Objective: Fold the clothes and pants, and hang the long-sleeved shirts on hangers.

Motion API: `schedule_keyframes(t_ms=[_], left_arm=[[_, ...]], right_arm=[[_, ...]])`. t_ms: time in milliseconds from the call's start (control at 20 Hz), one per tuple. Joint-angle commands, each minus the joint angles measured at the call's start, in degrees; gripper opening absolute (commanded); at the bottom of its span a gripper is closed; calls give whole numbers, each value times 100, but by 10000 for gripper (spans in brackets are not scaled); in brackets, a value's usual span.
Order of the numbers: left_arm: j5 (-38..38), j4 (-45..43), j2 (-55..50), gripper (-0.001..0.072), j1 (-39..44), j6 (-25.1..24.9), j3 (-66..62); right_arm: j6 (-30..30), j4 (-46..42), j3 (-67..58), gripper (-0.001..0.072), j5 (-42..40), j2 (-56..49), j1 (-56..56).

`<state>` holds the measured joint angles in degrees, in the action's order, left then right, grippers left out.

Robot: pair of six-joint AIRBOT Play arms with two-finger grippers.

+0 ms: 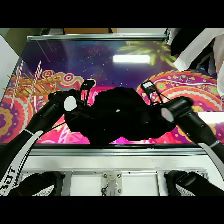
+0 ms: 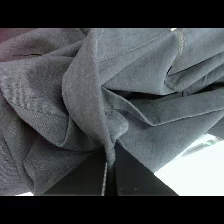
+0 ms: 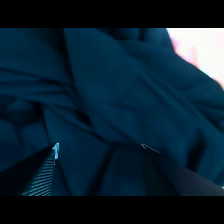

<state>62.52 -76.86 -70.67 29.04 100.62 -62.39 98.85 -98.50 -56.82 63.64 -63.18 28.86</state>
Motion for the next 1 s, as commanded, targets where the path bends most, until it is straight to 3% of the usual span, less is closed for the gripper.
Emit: schedule_keyframes(t_ms=[0, 200, 400, 450, 550, 650, 750, 950], left_arm=[[-22, 0, -4, 20, 4, 7, 2], [-24, 0, -4, 20, 4, 9, 2], [-59, 2, -4, 20, 4, 9, 2], [-66, 9, -4, 20, 11, 11, 2], [-87, 11, -4, 20, 11, 11, 2], [-129, 15, -4, 20, 15, 13, 2], [-125, 46, -4, 20, 15, 13, 2], [-98, 46, -4, 20, 15, 13, 2]], right_arm=[[1447, -662, -87, 559, -297, -745, 483], [2413, -1001, -299, 558, -702, -1134, 481], [2636, -1408, -404, 558, -778, -1462, 479], [2636, -1523, -420, 558, -678, -1563, 479], [2658, -2365, -426, 558, 356, -1609, 479], [2658, -2492, -426, 557, 417, -1609, 479], [2658, -2474, -424, 279, 321, -1646, 479], [2658, -2487, -424, 266, -393, -1799, 466]])
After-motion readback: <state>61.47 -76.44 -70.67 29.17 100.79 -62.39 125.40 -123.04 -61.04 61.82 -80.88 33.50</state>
